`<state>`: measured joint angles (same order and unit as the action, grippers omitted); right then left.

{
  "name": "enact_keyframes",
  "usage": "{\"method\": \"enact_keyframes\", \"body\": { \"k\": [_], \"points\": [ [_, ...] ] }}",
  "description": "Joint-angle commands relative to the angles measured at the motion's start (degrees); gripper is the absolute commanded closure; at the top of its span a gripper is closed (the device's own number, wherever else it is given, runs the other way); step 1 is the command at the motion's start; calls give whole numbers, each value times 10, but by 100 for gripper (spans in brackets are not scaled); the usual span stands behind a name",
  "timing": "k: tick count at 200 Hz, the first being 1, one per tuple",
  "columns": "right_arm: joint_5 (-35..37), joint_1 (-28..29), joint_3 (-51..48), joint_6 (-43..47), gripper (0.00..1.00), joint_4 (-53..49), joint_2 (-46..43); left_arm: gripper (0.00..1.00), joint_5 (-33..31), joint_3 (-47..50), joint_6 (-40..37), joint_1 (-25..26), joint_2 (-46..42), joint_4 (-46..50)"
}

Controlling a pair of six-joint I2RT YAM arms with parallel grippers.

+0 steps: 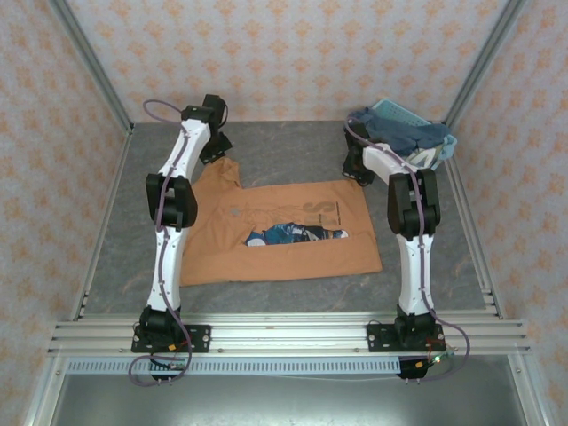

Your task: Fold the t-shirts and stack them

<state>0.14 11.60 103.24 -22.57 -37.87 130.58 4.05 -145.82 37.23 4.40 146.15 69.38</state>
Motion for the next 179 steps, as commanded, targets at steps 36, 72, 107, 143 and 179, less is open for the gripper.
{"method": "enact_keyframes", "body": {
  "k": [36,72,107,143,179],
  "points": [
    [20,-3,-1,-5,100,-33,-36,100,-18,40,-5,5,-101,80],
    [13,-3,-6,-2,100,-47,-64,100,-13,112,6,5,-171,77],
    [14,-3,-30,2,100,-50,-93,100,-5,151,9,9,-219,91],
    [12,-3,-59,5,100,-47,-124,100,-5,225,13,13,-288,90],
    [2,-3,-93,-2,100,-42,-163,100,-20,325,7,16,-372,98]
  ]
}}
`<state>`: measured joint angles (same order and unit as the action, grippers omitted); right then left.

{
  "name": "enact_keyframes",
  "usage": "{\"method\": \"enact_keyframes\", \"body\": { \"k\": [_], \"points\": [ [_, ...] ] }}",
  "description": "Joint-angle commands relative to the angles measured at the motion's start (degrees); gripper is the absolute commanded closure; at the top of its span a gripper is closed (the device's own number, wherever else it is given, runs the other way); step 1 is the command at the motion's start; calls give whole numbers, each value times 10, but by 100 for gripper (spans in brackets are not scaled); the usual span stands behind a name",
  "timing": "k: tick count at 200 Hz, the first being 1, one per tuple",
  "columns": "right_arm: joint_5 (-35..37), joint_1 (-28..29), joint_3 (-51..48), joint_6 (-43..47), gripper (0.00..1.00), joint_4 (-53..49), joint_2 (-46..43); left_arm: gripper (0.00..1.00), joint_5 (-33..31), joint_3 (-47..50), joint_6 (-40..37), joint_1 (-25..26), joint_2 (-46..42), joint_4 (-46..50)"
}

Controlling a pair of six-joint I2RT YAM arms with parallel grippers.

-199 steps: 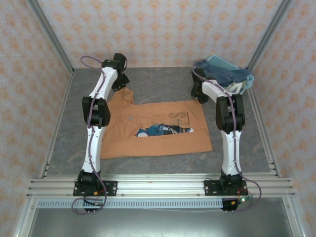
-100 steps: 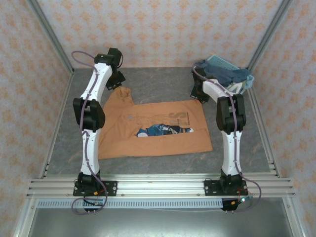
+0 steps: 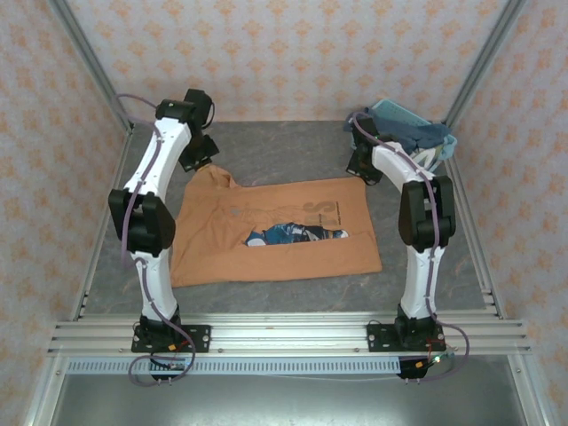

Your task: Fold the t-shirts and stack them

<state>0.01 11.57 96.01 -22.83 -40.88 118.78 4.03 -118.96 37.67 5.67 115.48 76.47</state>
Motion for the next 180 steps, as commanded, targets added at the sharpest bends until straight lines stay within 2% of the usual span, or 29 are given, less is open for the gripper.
{"method": "enact_keyframes", "body": {
  "k": [1,66,107,144,180],
  "points": [
    [3,-2,-22,0,100,-11,-46,100,-20,60,2,4,-71,27],
    [17,6,-95,-15,100,-41,-127,100,-32,264,-2,5,-237,28],
    [9,15,-176,-21,100,-44,-183,100,1,360,25,5,-293,12],
    [0,28,-239,-34,100,-45,-222,100,-18,432,65,9,-351,18],
    [4,36,-281,-41,100,-47,-248,100,11,523,96,10,-390,-14]
  ]
}}
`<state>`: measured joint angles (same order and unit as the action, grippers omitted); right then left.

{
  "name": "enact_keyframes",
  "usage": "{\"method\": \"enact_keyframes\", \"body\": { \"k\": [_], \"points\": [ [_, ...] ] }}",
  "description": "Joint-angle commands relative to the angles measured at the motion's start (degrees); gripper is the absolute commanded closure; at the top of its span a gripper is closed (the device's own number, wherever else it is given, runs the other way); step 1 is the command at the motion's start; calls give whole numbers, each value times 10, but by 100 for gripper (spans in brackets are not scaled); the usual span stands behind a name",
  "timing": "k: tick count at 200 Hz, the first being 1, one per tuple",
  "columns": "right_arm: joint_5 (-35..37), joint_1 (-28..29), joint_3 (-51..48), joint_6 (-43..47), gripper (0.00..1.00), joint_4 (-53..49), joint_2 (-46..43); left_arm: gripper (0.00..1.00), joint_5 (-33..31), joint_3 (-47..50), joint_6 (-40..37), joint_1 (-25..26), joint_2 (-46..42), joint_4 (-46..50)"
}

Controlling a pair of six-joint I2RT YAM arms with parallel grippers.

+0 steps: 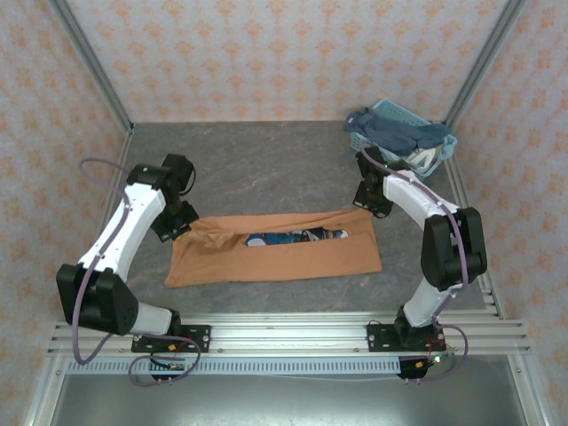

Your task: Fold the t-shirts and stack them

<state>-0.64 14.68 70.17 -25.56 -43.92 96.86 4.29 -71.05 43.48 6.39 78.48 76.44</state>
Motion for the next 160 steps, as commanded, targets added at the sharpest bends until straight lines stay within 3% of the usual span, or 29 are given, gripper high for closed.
{"method": "enact_keyframes", "body": {
  "k": [1,118,160],
  "points": [
    [11,5,-24,-14,100,-16,-29,100,10,46,39,3,-20,-15],
    [13,9,-70,-18,100,-22,-49,100,3,150,77,22,-44,-52],
    [20,15,-79,-23,100,-28,-66,100,-35,159,94,30,-58,-42]
  ]
}}
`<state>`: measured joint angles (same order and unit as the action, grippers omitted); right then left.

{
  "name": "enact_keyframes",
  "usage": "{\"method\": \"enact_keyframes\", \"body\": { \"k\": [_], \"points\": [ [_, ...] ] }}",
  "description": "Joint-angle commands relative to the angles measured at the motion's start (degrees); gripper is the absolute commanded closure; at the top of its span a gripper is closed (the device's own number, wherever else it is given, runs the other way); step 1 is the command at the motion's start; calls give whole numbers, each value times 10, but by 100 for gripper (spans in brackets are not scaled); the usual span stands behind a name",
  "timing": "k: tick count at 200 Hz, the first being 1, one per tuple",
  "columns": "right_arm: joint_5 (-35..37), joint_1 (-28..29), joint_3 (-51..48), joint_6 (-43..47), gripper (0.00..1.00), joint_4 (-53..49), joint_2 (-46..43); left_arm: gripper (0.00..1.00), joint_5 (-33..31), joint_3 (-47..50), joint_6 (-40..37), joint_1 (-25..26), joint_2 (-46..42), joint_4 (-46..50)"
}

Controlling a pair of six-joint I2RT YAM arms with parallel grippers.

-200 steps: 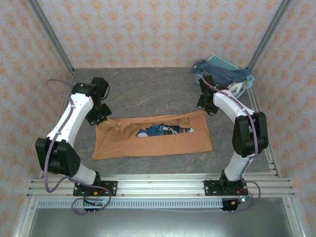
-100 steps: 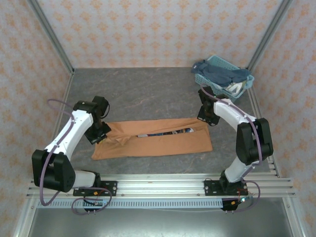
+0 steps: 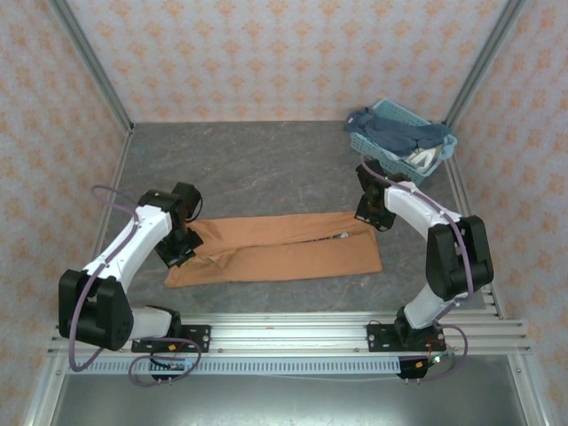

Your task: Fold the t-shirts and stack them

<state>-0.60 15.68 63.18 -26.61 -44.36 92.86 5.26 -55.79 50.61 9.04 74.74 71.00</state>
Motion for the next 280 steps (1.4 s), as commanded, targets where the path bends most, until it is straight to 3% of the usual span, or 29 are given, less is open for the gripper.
{"method": "enact_keyframes", "body": {
  "k": [1,75,93,118,124,150,178,204,220,248,280],
  "points": [
    [20,5,-9,-13,100,-24,-26,100,-46,7,22,3,-21,12],
    [26,8,-37,-21,100,-25,-24,100,-50,46,35,10,-30,-2],
    [38,8,-38,-32,89,-38,-31,100,-54,44,41,12,-37,4],
    [78,8,-42,-54,66,-49,-76,71,-70,15,46,12,-56,14],
    [86,8,-44,-59,65,-49,-88,64,-76,1,45,11,-56,17],
    [80,8,-36,-58,66,-31,-105,51,-98,-54,36,6,-32,3],
    [-3,9,-28,-40,75,23,-67,53,-61,-90,3,-49,43,-55],
    [-49,9,-26,-30,75,58,-36,61,-11,-79,-41,-103,121,-124],
    [-67,10,-19,-18,75,63,-15,65,-25,-74,-65,-114,150,-130],
    [-84,10,-10,-9,74,59,9,66,-6,-35,-72,-114,150,-147],
    [-97,10,-14,-11,73,66,19,63,-2,33,-52,-107,92,-156]
  ]
}}
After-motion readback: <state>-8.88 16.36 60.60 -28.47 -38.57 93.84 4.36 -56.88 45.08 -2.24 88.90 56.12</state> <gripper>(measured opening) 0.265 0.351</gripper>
